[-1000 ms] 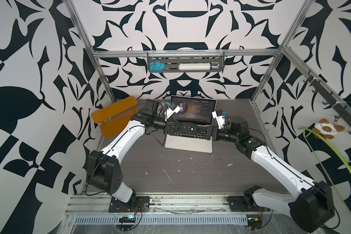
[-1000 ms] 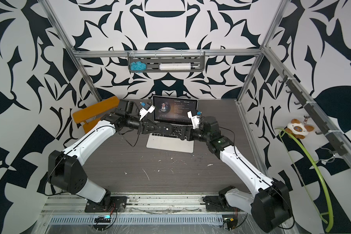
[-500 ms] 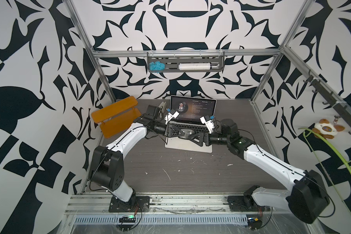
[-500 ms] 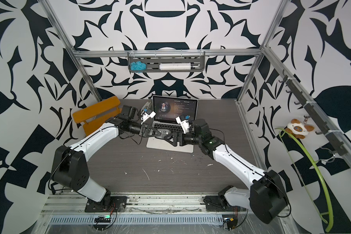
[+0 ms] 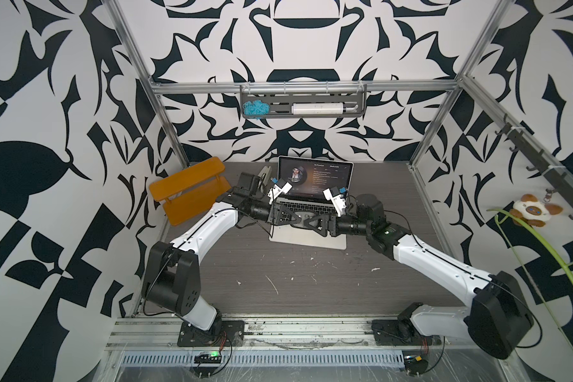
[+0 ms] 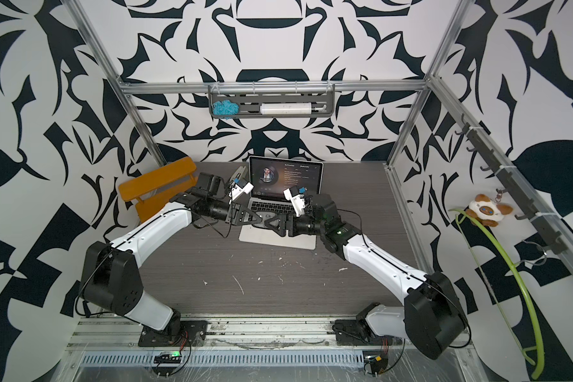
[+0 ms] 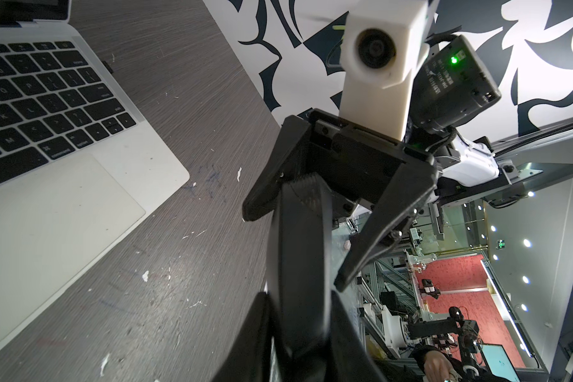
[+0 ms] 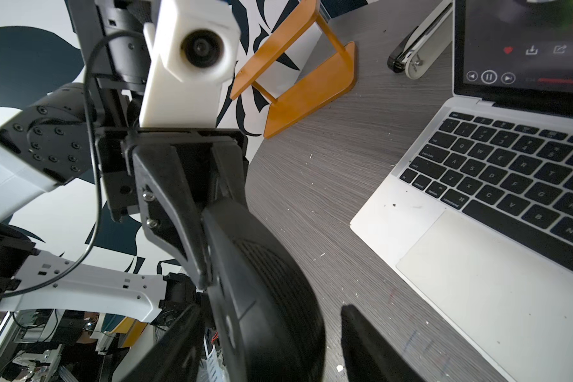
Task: Remove the wireless mouse receiver from the laptop
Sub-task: Remove the lid from the mouse.
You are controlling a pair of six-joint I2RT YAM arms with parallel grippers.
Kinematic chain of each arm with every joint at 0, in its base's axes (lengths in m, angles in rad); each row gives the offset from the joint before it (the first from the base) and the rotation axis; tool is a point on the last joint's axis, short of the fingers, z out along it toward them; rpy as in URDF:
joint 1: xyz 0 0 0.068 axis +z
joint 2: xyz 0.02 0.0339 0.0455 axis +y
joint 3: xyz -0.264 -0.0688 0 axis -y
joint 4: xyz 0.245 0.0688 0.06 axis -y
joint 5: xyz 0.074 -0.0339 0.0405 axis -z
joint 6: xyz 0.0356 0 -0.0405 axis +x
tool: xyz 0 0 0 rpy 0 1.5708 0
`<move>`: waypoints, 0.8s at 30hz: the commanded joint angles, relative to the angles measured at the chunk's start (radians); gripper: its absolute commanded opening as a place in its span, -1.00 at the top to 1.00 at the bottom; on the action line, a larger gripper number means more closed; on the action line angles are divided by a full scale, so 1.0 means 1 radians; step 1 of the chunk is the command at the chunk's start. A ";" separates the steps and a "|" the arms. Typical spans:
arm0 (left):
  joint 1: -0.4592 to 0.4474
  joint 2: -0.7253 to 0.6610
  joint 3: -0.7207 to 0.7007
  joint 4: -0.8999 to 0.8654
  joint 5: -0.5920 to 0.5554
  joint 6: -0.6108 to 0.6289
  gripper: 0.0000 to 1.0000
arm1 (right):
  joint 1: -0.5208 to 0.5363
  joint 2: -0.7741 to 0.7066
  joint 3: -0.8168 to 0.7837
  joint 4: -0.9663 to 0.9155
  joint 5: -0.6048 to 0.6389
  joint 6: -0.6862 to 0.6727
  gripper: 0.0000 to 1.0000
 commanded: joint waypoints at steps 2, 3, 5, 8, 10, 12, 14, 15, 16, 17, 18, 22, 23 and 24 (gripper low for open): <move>-0.002 -0.029 -0.016 -0.007 0.035 -0.013 1.00 | -0.002 -0.016 0.009 0.046 -0.008 0.004 -0.14; -0.001 -0.029 -0.016 -0.007 0.037 -0.014 1.00 | -0.002 -0.016 0.007 0.047 -0.007 0.003 -0.09; -0.001 -0.026 -0.016 -0.007 0.043 -0.014 1.00 | -0.002 -0.019 0.001 0.047 -0.007 0.002 -0.04; -0.003 -0.020 -0.022 0.005 0.078 -0.031 1.00 | -0.001 -0.016 -0.002 0.053 -0.007 0.005 -0.04; -0.001 -0.014 -0.028 0.011 0.088 -0.040 1.00 | -0.002 -0.015 -0.004 0.060 -0.007 0.007 -0.04; -0.001 -0.007 -0.029 0.008 0.101 -0.047 1.00 | -0.002 -0.014 -0.006 0.065 -0.009 0.004 0.03; -0.001 0.000 -0.030 -0.004 0.117 -0.049 1.00 | -0.002 -0.015 -0.009 0.060 -0.010 0.002 0.04; -0.001 0.003 -0.031 -0.009 0.124 -0.049 1.00 | -0.003 -0.012 -0.007 0.052 -0.013 -0.003 0.03; -0.001 0.005 -0.031 -0.015 0.127 -0.048 1.00 | -0.003 -0.008 -0.007 0.043 -0.016 -0.007 0.02; 0.002 0.008 -0.031 -0.022 0.130 -0.046 1.00 | -0.002 -0.003 -0.007 0.037 -0.023 -0.012 -0.01; 0.005 0.011 -0.031 -0.027 0.134 -0.047 1.00 | -0.004 0.000 -0.007 0.033 -0.028 -0.012 -0.06; 0.005 0.024 -0.024 -0.035 0.135 -0.050 1.00 | -0.002 0.027 0.004 0.027 -0.054 -0.004 -0.27; 0.005 0.025 -0.022 -0.038 0.134 -0.050 1.00 | -0.001 0.029 0.004 0.030 -0.057 -0.001 -0.28; 0.005 0.028 -0.020 -0.037 0.135 -0.051 1.00 | -0.002 0.033 0.005 0.032 -0.059 -0.001 -0.28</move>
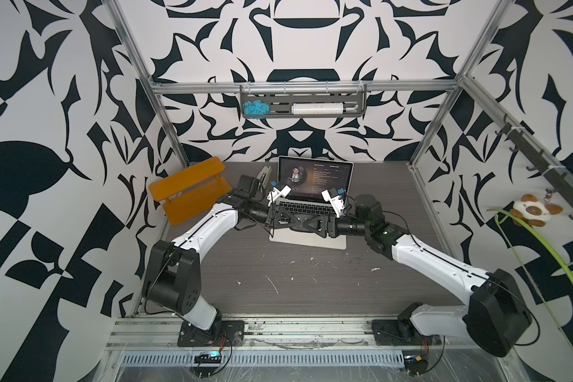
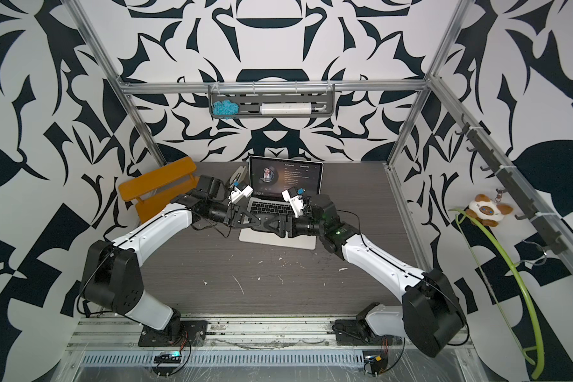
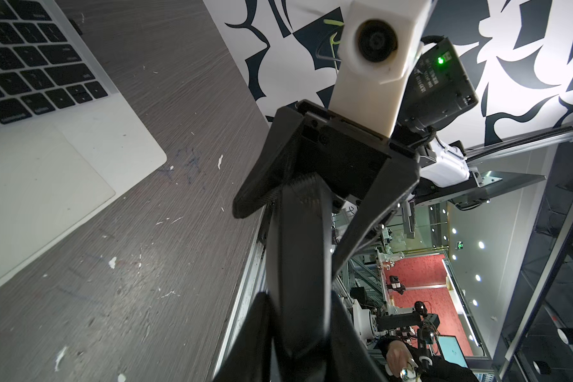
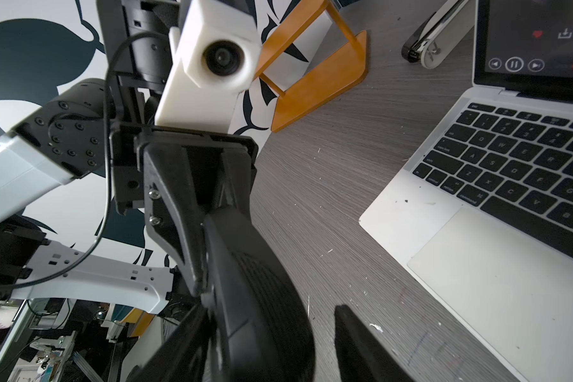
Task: Remove the wireless mouse receiver from the laptop
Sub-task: Remove the lid from the mouse.
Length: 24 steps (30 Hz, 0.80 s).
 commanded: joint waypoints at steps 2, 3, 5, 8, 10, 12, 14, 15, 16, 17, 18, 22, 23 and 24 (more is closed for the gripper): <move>0.002 0.019 0.009 -0.023 0.061 -0.008 1.00 | -0.002 0.010 0.010 0.012 -0.014 -0.008 -0.26; 0.002 0.020 0.012 -0.026 0.061 -0.005 1.00 | -0.002 0.011 0.008 0.013 -0.013 -0.009 -0.25; 0.002 0.022 0.012 -0.032 0.063 -0.003 1.00 | -0.001 0.014 0.008 0.004 -0.011 -0.013 -0.19; 0.003 0.019 0.012 -0.036 0.064 -0.002 1.00 | -0.002 0.019 0.006 -0.009 -0.013 -0.021 -0.04; 0.003 0.021 0.013 -0.045 0.070 0.003 1.00 | -0.001 0.018 0.000 -0.008 -0.019 -0.024 0.02; 0.003 0.023 0.014 -0.062 0.074 0.012 1.00 | -0.002 0.013 -0.006 -0.009 -0.028 -0.033 0.03; 0.007 0.024 0.018 -0.093 0.081 0.036 1.00 | -0.005 0.003 -0.011 -0.017 -0.030 -0.043 0.03; 0.012 0.024 0.018 -0.103 0.084 0.043 1.00 | -0.007 0.000 -0.014 -0.020 -0.035 -0.046 0.03; 0.017 0.021 0.018 -0.112 0.090 0.051 1.00 | -0.009 -0.003 -0.020 -0.020 -0.041 -0.047 0.03; 0.021 0.021 0.019 -0.119 0.091 0.055 1.00 | -0.013 -0.007 -0.023 -0.022 -0.043 -0.048 0.03; 0.027 0.020 0.019 -0.124 0.093 0.059 1.00 | -0.014 -0.009 -0.027 -0.023 -0.045 -0.049 0.03; 0.034 0.018 0.020 -0.125 0.099 0.061 1.00 | -0.016 -0.013 -0.040 -0.025 -0.053 -0.052 0.00; 0.034 0.021 0.023 -0.126 0.099 0.060 1.00 | -0.016 -0.011 -0.039 -0.028 -0.056 -0.052 -0.01; 0.034 0.020 0.023 -0.125 0.100 0.062 1.00 | -0.017 -0.011 -0.038 -0.034 -0.057 -0.056 -0.03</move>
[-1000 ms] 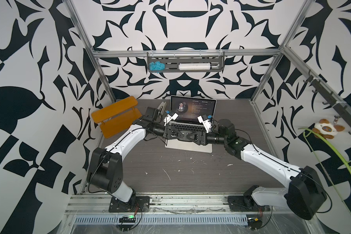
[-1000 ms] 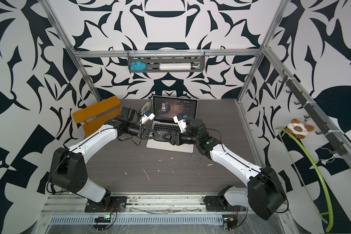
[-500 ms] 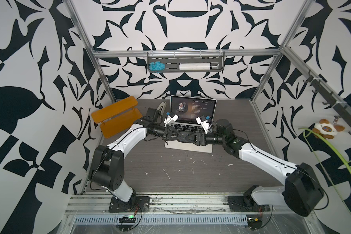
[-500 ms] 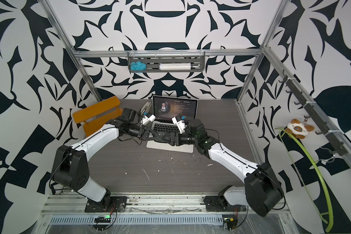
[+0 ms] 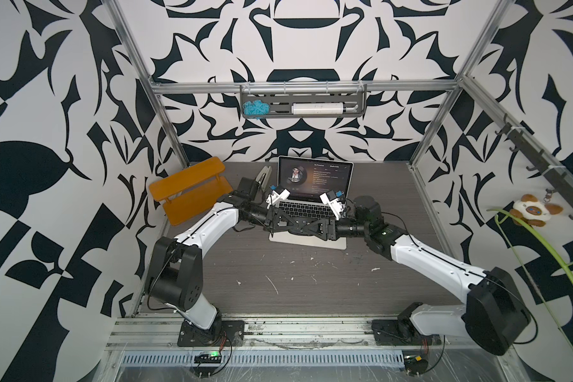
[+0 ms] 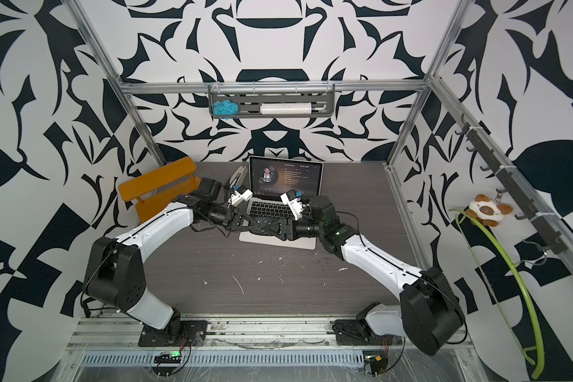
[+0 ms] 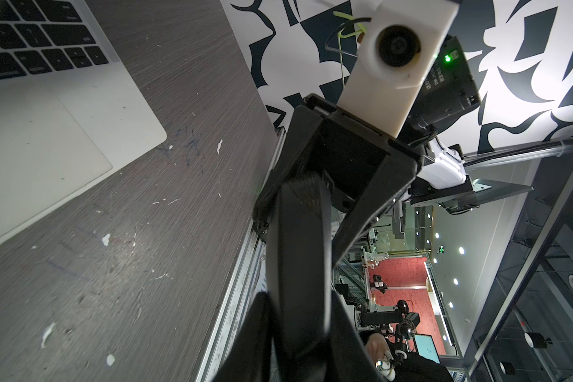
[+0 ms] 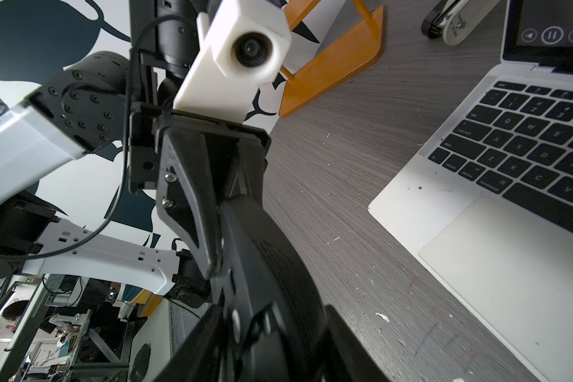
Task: Remove the wireless mouse receiver from the laptop
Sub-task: Remove the lid from the mouse.
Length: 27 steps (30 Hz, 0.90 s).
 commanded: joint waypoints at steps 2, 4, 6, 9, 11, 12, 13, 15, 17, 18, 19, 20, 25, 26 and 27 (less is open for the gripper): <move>0.011 -0.002 0.022 -0.024 0.086 0.017 1.00 | -0.006 -0.014 -0.012 -0.056 0.002 -0.045 -0.05; 0.011 -0.001 0.021 -0.024 0.084 0.017 1.00 | -0.007 -0.016 -0.010 -0.064 0.005 -0.048 -0.09; 0.011 0.003 0.023 -0.024 0.086 0.017 1.00 | -0.007 -0.012 -0.011 -0.050 0.000 -0.036 -0.10; 0.010 0.005 0.021 -0.018 0.084 0.016 1.00 | -0.008 -0.004 -0.013 -0.001 -0.013 -0.004 -0.11; 0.010 0.003 0.021 -0.016 0.084 0.014 1.00 | -0.007 0.005 -0.011 0.027 -0.016 0.017 -0.11; 0.010 0.002 0.017 -0.013 0.085 0.014 1.00 | -0.007 0.011 -0.005 0.031 -0.016 0.022 -0.11; 0.010 0.000 0.016 -0.008 0.085 0.010 1.00 | -0.008 0.020 0.002 0.031 -0.016 0.024 -0.12; 0.010 -0.003 0.008 0.014 0.085 -0.007 1.00 | -0.007 0.036 0.015 0.032 -0.015 0.028 -0.12; 0.010 -0.002 0.008 0.026 0.085 -0.017 1.00 | -0.005 0.049 0.020 0.042 -0.018 0.035 -0.13; 0.010 -0.004 0.008 0.027 0.085 -0.018 1.00 | -0.006 0.053 0.021 0.047 -0.019 0.041 -0.13; 0.010 -0.004 0.009 0.028 0.088 -0.018 1.00 | -0.006 0.057 0.020 0.052 -0.022 0.044 -0.13; 0.010 -0.007 0.006 0.027 0.090 -0.017 1.00 | -0.005 0.060 0.022 0.055 -0.022 0.044 -0.14; 0.010 -0.007 0.002 0.037 0.086 -0.021 1.00 | -0.004 0.062 0.028 0.060 -0.022 0.051 -0.28; 0.010 -0.005 -0.001 0.037 0.085 -0.021 1.00 | -0.005 0.060 0.028 0.065 -0.023 0.054 -0.31; 0.010 -0.004 -0.003 0.039 0.084 -0.021 1.00 | -0.004 0.056 0.027 0.069 -0.025 0.058 -0.34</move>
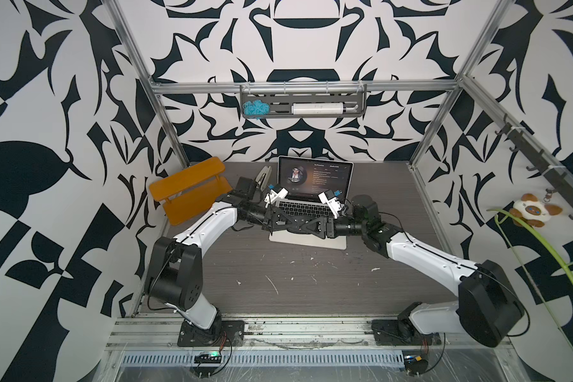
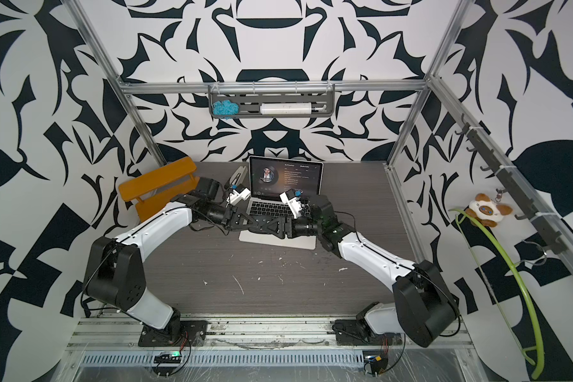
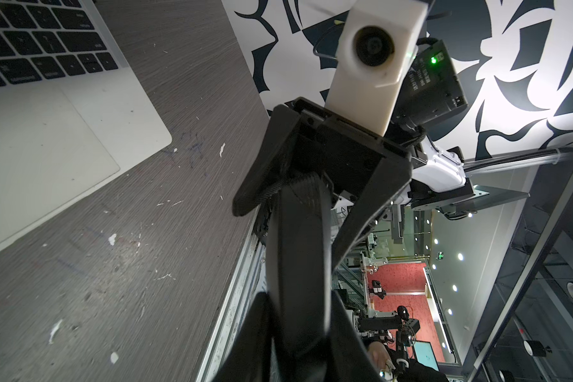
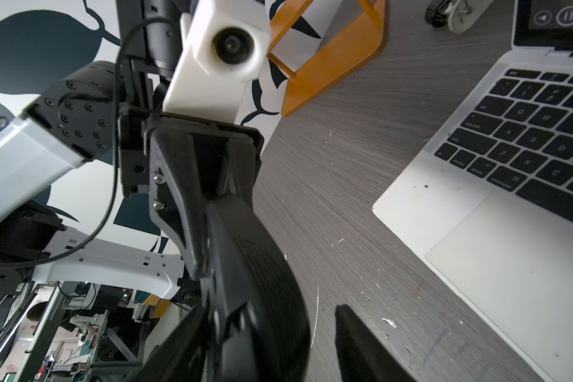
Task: Remove the wireless mouse receiver from the laptop
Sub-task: Remove the lid from the mouse.
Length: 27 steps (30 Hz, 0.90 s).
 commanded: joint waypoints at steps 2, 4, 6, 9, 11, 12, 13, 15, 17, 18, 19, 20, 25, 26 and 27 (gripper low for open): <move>0.002 0.000 -0.005 0.023 0.075 -0.002 1.00 | 0.000 -0.010 0.019 0.014 0.002 0.010 -0.40; 0.002 0.006 -0.006 0.024 0.073 -0.002 1.00 | -0.001 -0.024 0.018 0.012 0.005 0.009 -0.45; 0.002 0.012 -0.005 0.024 0.068 -0.003 1.00 | -0.002 -0.036 0.018 0.005 0.008 0.008 -0.49; 0.002 0.019 -0.007 0.026 0.064 -0.002 1.00 | -0.002 -0.053 0.013 -0.002 0.010 0.009 -0.57; 0.002 0.022 -0.011 0.027 0.062 -0.002 1.00 | -0.003 -0.063 0.011 -0.006 0.013 0.010 -0.65; 0.002 0.022 -0.013 0.028 0.062 -0.001 1.00 | -0.005 -0.068 0.010 -0.009 0.015 0.010 -0.66; 0.002 0.023 -0.014 0.029 0.060 -0.002 1.00 | -0.005 -0.070 0.009 -0.008 0.016 0.011 -0.68; 0.002 0.026 -0.016 0.029 0.060 -0.001 1.00 | -0.008 -0.073 0.008 -0.004 0.013 0.017 -0.72; 0.002 0.029 -0.019 0.029 0.058 -0.001 1.00 | -0.011 -0.074 0.008 0.001 0.010 0.026 -0.76; 0.002 0.031 -0.020 0.027 0.056 -0.001 1.00 | -0.010 -0.076 0.008 0.001 0.007 0.028 -0.79; 0.002 0.031 -0.022 0.027 0.056 -0.001 1.00 | -0.014 -0.075 0.007 0.001 0.006 0.029 -0.79; 0.002 0.032 -0.022 0.029 0.058 -0.001 1.00 | -0.016 -0.077 0.004 0.000 0.006 0.031 -0.79; 0.004 0.031 -0.022 0.024 0.059 0.002 1.00 | -0.031 -0.090 -0.019 -0.015 0.004 0.025 -0.77; 0.005 0.032 -0.022 0.023 0.058 0.001 1.00 | -0.035 -0.097 -0.025 -0.022 0.005 0.024 -0.74; 0.005 0.034 -0.020 0.021 0.057 0.002 1.00 | -0.038 -0.103 -0.029 -0.028 0.008 0.021 -0.71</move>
